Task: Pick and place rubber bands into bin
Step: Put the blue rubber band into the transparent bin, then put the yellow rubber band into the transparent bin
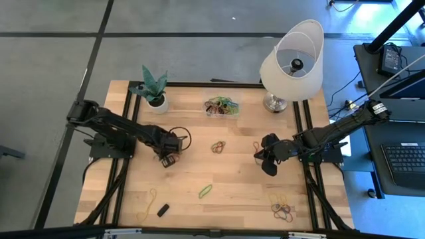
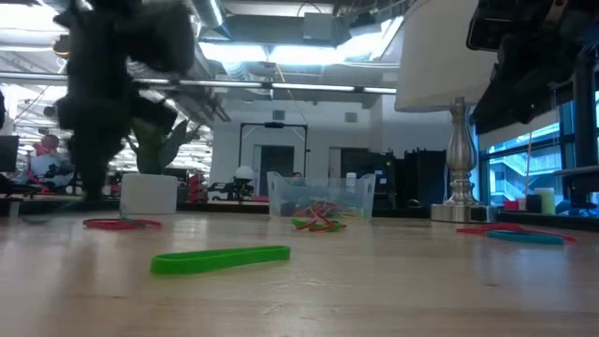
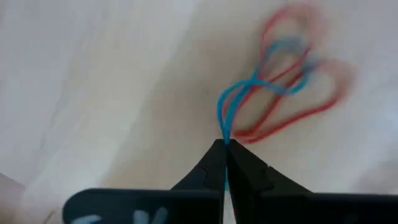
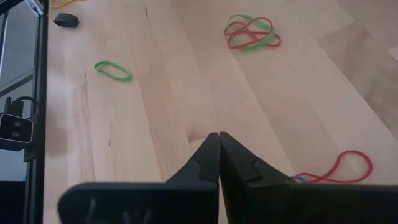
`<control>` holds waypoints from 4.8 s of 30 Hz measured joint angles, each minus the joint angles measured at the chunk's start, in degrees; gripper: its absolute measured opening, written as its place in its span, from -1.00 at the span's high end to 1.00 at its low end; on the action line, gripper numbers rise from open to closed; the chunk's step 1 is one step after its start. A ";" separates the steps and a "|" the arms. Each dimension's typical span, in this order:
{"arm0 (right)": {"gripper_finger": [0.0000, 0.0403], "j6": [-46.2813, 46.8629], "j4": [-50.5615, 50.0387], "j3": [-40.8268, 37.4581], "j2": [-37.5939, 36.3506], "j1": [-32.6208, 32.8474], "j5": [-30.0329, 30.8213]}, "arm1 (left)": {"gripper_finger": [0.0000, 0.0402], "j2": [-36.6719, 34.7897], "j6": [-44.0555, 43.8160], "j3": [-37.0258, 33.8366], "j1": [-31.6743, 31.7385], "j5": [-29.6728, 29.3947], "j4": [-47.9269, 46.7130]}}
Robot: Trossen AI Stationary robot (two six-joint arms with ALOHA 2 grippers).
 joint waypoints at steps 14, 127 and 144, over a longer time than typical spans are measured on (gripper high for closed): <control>0.99 -2.46 0.11 0.02 -0.02 0.11 0.01 | 0.99 -6.58 -7.88 13.58 -9.87 -6.11 -4.13; 0.99 10.22 -16.04 9.61 3.95 -6.39 2.43 | 0.99 -3.95 2.52 2.94 -12.41 -14.10 23.97; 0.89 46.87 -44.03 33.33 27.04 10.52 -10.62 | 0.99 -29.81 10.21 -11.97 -23.64 -23.03 24.25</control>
